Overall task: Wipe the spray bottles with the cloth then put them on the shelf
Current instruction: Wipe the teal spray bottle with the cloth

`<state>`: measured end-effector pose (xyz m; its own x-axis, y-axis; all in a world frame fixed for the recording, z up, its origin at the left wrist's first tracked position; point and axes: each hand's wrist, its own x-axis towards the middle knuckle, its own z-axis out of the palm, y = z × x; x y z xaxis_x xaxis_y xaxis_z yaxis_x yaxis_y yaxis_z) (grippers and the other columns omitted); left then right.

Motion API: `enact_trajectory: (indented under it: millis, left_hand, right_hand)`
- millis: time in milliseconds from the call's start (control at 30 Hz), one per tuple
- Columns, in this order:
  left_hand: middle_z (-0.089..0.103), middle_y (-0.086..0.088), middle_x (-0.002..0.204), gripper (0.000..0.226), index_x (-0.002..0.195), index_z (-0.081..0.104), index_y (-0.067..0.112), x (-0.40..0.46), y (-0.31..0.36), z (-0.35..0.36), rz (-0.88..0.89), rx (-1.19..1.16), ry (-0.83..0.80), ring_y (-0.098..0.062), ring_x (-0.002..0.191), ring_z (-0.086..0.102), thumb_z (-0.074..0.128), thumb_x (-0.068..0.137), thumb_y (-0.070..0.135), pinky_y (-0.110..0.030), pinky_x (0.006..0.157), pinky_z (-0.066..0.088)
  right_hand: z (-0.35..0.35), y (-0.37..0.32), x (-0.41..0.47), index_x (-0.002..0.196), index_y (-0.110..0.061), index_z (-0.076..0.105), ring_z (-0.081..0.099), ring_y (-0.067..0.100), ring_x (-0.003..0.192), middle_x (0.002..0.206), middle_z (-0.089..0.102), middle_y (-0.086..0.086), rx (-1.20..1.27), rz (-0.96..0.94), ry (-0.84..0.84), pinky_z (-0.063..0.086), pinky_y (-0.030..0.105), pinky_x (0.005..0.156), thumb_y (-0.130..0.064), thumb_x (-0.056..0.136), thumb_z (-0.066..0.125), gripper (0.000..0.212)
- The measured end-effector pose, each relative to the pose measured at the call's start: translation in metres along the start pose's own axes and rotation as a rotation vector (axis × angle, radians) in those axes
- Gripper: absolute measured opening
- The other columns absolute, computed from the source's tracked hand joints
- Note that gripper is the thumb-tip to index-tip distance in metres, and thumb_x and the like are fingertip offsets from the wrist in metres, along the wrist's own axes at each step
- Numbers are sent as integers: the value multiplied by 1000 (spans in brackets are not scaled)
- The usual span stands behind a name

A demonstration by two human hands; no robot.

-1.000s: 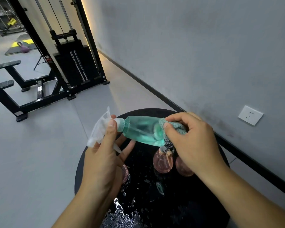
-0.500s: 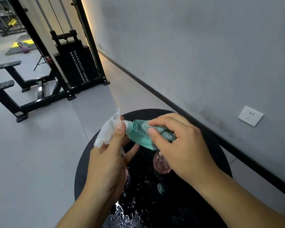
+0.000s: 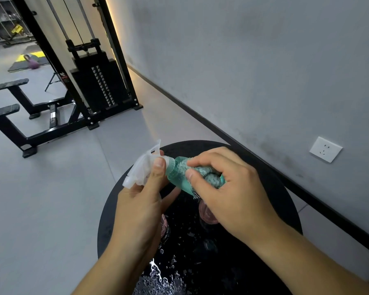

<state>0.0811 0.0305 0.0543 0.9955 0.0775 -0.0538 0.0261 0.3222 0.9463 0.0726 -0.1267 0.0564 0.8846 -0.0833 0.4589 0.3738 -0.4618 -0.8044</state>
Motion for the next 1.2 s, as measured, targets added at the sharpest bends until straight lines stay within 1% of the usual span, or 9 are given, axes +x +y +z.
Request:
enact_trajectory:
  millis: [267,367,433,667,767,867,900,1033,1200]
  left_hand:
    - [80,-6,121,33,124,72,14,5,4,-4,-19,-12,25,-20,117,76,62,102,36,-47,103,56]
    - [81,-5,121,26,116,76,20,6,2,-5,-43,-32,26,-21,117,76,62,102,37,-46,101,56]
    - [80,-7,122,30,120,74,17,7,2,-6,-57,-42,25,-23,119,75,61,103,37,-47,101,56]
    - [80,-1,122,29,120,73,20,11,5,-13,-44,-45,51,-19,118,75,60,103,39,-47,96,59]
    - [80,-1,122,32,116,74,19,13,6,-14,-61,-57,57,-18,118,75,60,99,43,-45,95,59]
    - [79,-2,125,36,115,72,17,13,5,-15,-78,-58,59,-18,118,75,62,97,46,-44,93,60]
    - [79,-3,125,39,117,71,16,13,4,-15,-86,-64,70,-18,119,75,62,96,47,-44,93,61]
    - [78,-7,128,42,122,69,16,13,6,-12,-95,-92,105,-22,121,74,65,95,48,-47,94,62]
    - [81,-7,116,48,127,69,14,11,6,-8,-104,-114,247,-22,107,80,78,90,43,-44,85,62]
  right_hand:
    - [-8,13,5,93,-30,75,65,-3,95,98,67,-17,-7,170,58,50,6,69,-21,92,77,10]
    - [-2,4,-1,98,-29,76,64,-2,101,104,65,-17,13,105,-32,51,7,73,-22,92,78,9]
    - [-1,2,-3,100,-28,77,64,0,104,105,64,-18,-9,69,-67,52,9,77,-22,92,77,11]
    - [-11,15,5,94,-32,77,67,-5,92,99,70,-17,58,232,37,49,5,68,-24,91,79,8]
    - [-9,16,5,92,-34,77,70,0,90,97,73,-16,133,282,25,54,12,71,-28,88,81,8]
    - [-8,17,7,90,-31,79,75,8,84,92,77,-10,274,376,29,63,34,77,-24,86,83,9]
    - [-7,16,7,90,-30,79,76,10,83,92,78,-8,303,386,36,64,37,77,-22,86,83,10]
    - [-6,11,0,89,-32,79,73,7,92,97,74,-11,248,281,60,60,22,74,-21,87,82,12]
    - [0,4,-8,89,-26,79,68,4,99,99,69,-14,197,154,25,53,10,72,-12,87,82,14]
